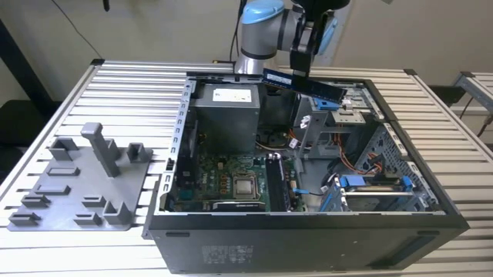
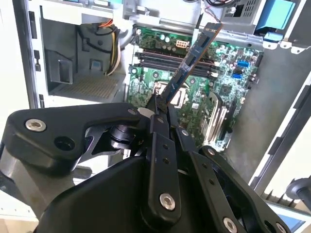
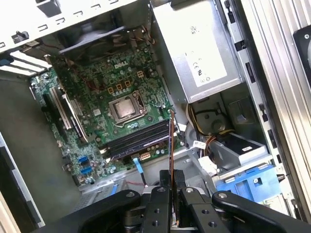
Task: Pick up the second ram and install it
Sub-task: 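Insert the second ram into the second slot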
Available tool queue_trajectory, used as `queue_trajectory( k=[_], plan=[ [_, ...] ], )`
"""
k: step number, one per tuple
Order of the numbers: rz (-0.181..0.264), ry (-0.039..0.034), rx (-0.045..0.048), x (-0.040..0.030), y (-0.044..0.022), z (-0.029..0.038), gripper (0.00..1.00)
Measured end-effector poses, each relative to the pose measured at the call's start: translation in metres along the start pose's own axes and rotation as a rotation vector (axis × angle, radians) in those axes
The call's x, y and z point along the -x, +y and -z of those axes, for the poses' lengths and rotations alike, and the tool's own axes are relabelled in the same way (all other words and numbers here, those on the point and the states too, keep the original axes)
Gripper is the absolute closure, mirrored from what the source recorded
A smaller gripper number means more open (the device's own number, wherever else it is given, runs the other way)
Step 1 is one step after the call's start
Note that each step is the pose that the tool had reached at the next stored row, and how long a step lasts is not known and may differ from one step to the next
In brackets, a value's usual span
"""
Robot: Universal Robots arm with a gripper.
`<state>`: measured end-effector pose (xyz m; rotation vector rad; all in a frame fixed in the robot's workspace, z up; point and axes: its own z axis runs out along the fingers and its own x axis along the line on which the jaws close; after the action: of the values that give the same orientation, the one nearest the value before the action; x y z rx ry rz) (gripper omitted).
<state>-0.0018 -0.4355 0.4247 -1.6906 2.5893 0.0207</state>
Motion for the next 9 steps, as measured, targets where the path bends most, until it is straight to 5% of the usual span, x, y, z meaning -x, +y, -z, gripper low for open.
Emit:
queue_trajectory(
  k=[9],
  plan=[
    [-0.047,0.0005,-0.0022,-0.0011,-0.0011,-0.0004,0.86]
  ],
)
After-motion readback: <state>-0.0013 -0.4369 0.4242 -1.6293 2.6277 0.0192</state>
